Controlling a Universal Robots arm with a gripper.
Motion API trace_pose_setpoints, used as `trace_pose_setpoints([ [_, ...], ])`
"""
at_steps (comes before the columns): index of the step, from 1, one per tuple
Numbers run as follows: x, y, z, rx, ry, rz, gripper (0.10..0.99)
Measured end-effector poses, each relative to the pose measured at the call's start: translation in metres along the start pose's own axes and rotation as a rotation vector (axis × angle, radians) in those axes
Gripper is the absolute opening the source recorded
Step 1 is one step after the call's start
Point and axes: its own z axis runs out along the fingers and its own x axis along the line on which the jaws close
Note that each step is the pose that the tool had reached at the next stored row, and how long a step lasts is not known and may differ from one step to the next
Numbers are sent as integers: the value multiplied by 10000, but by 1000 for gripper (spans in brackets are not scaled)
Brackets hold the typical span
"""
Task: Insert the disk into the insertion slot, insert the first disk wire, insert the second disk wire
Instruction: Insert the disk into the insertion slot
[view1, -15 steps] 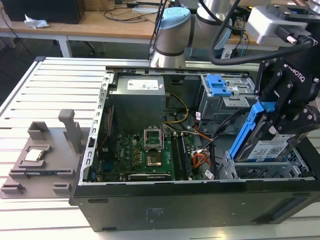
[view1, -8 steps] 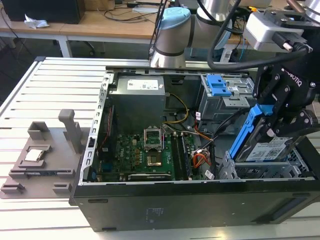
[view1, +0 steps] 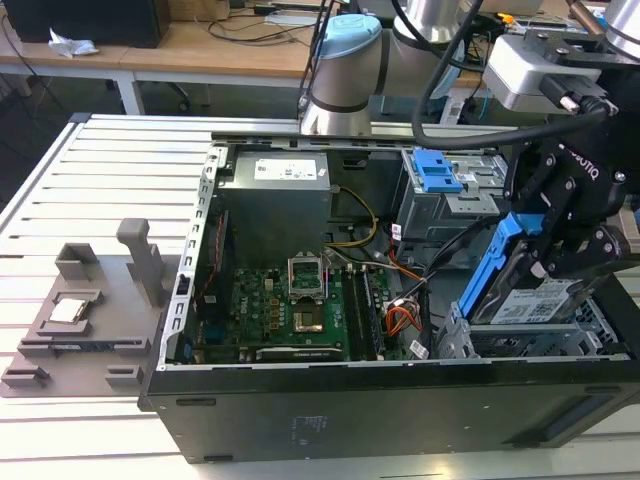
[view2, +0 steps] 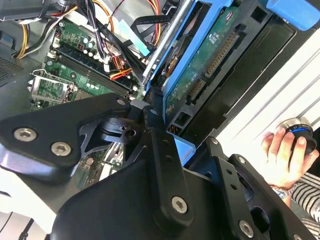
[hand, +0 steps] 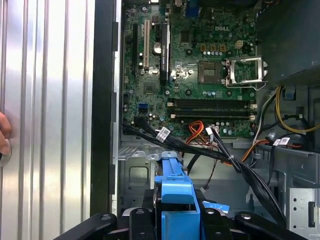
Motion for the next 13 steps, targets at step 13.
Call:
trace_pose_setpoints([
  [13,0,0,3,2,0,0,106],
])
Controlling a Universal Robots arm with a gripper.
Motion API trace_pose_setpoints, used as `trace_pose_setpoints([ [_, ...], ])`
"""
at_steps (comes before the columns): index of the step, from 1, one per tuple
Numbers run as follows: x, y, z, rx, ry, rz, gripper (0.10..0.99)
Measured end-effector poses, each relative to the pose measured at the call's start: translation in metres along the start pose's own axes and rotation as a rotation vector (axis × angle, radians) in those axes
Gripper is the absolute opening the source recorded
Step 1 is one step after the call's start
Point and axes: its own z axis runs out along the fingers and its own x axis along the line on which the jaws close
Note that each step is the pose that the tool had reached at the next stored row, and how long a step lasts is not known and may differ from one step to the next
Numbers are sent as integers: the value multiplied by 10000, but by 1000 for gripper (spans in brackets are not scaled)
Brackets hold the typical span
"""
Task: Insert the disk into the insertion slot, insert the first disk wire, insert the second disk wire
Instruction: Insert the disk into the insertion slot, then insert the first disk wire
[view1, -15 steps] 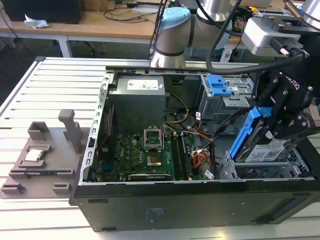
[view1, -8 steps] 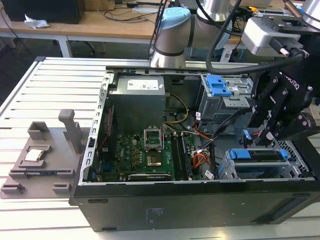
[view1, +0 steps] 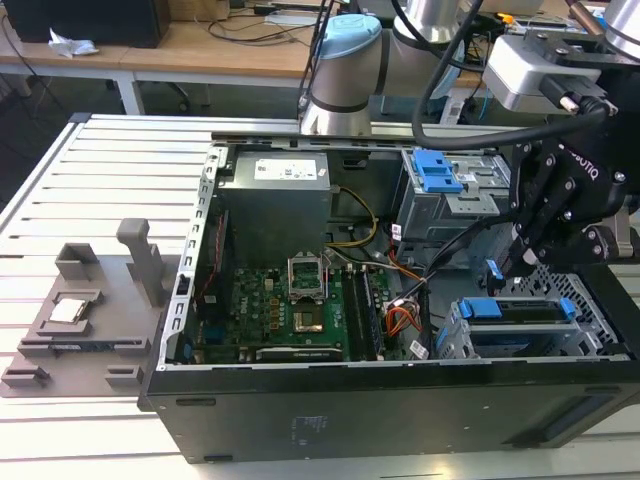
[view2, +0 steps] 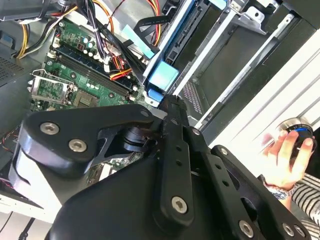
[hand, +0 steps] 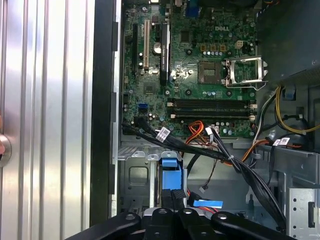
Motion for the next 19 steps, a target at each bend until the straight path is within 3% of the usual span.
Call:
trace_pose_setpoints([
  [11,0,-13,4,0,-3,-2,106],
  [12,-2,-79,0,-3,0,0,106],
  [16,-6,-157,-3,-6,2,1,106],
  [19,-52,-264,-7,-18,2,-7,106],
])
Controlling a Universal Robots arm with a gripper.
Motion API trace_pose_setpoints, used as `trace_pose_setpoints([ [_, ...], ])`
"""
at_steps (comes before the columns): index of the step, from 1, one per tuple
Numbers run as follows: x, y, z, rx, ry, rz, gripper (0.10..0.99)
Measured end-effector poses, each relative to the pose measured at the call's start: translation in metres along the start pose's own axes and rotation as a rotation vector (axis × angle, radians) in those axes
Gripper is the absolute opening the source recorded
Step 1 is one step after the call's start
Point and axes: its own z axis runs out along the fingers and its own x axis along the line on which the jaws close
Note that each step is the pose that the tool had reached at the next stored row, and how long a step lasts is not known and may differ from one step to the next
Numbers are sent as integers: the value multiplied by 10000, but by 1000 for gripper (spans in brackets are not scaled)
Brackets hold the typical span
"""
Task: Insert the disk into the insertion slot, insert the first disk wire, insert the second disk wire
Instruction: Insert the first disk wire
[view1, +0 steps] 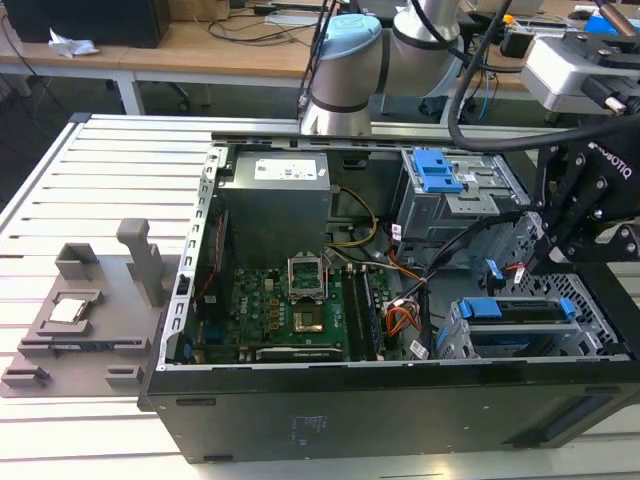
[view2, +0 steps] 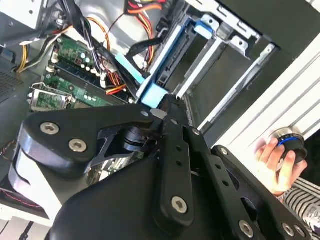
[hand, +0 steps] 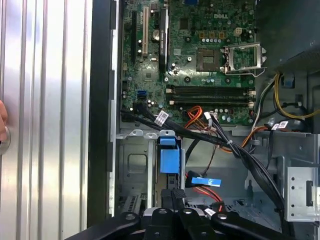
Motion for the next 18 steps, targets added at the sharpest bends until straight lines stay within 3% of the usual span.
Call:
trace_pose_setpoints([
  [3,-81,-79,-2,-11,4,-18,106],
  [4,-126,-162,-2,-24,9,-52,106],
  [5,-146,-201,-3,-29,13,-70,106],
  [9,-184,-284,-2,-43,15,-104,106],
  [12,-225,-386,1,-63,21,-161,106],
  [14,-241,-431,6,-71,24,-203,106],
  [18,-250,-442,39,-75,32,-330,106],
])
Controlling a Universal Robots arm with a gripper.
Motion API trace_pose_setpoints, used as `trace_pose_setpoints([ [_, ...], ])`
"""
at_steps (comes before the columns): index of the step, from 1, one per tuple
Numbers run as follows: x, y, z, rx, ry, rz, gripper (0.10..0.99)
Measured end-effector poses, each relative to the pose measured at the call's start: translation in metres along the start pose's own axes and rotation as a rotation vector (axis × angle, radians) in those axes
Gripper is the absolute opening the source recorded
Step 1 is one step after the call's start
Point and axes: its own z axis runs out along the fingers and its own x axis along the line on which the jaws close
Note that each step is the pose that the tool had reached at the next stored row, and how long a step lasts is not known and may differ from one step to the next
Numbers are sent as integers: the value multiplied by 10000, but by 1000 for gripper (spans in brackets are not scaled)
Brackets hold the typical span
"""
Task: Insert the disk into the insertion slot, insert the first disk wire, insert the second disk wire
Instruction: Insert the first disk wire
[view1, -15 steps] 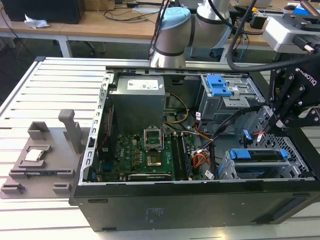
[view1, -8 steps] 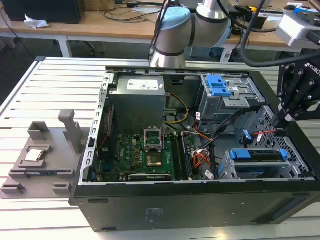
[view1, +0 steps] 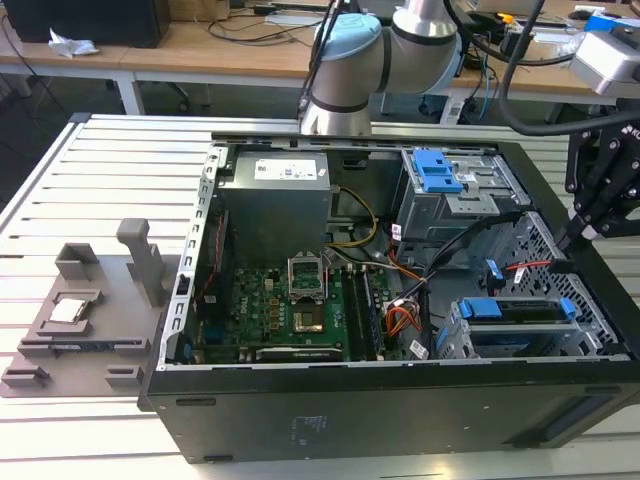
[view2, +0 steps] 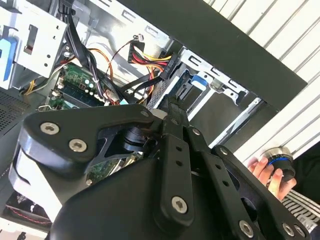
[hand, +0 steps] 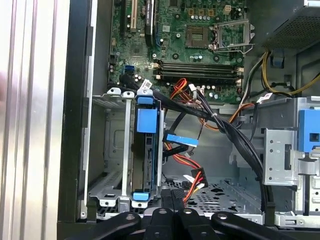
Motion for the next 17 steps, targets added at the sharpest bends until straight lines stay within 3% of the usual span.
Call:
trace_pose_setpoints([
  [4,-7,-19,41,1,66,-342,106],
  [7,-26,-28,127,-2,79,-354,106],
  [11,-95,-83,180,-19,333,-354,106],
  [17,-134,-114,222,-21,339,-375,106],
])
